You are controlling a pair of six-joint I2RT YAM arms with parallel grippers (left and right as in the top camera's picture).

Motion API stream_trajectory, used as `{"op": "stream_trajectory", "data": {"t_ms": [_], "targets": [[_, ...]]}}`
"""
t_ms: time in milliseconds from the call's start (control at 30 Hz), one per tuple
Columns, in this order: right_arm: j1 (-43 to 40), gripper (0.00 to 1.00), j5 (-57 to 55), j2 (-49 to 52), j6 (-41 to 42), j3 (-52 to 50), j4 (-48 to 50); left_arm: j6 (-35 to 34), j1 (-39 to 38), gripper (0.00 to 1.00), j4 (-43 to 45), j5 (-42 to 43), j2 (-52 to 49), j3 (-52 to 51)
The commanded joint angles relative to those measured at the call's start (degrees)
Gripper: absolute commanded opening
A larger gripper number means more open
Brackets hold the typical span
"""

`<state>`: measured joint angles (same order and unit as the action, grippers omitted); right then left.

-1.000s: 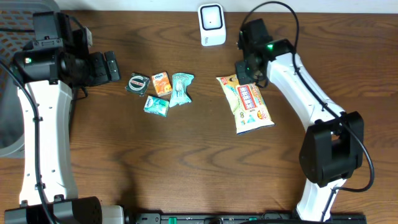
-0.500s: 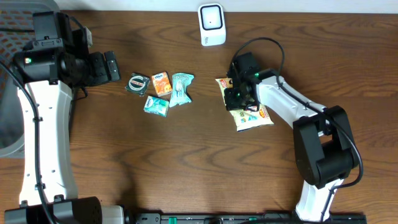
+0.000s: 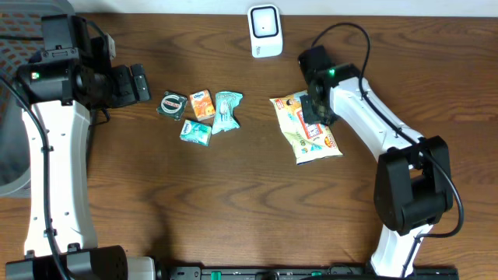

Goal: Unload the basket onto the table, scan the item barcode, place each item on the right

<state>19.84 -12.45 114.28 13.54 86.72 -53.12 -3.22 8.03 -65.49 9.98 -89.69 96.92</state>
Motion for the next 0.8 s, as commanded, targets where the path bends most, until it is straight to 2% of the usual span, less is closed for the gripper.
{"op": "stream_trajectory", "data": {"t_ms": [0,200,267,300,367,467,567,667,767], "targets": [[-0.5,0.11,3.0,-0.3,-1.2,-6.0,2.0,-0.5,0.0,0.98,0.0,-0.1,-0.2,-0.2],[0.0,0.11,20.1,-0.3,-1.2,-10.3,1.8,-0.5,0.0,0.98,0.0,-0.1,-0.2,-0.2],[0.3,0.15,23.7,-0.5,-1.2,-10.0,1.2,-0.5,0.0,0.98,0.0,-0.1,-0.2,-0.2],[0.4,0.2,26.9,-0.7,-0.2,-8.2,-0.5,-0.5,0.0,0.98,0.0,-0.1,-0.2,-0.2],[0.4,0.22,28.1,-0.9,0.9,-5.1,-2.8,-0.5,0.0,0.98,0.0,-0.1,-0.2,-0.2],[0.4,0.28,26.6,-1.1,1.2,0.3,-4.9,-0.5,0.0,0.98,0.0,-0.1,-0.2,-0.2],[0.5,0.34,19.0,-1.1,1.2,4.2,-3.0,-0.5,0.0,0.98,0.0,-0.1,-0.2,-0.2],[0.4,0.39,10.8,-1.0,1.2,3.5,-1.0,-0.5,0.0,0.98,0.0,-0.1,-0.2,-0.2],[0.1,0.4,9.1,-0.9,1.2,1.6,3.1,-0.5,0.0,0.98,0.0,-0.1,-0.2,-0.2]]}}
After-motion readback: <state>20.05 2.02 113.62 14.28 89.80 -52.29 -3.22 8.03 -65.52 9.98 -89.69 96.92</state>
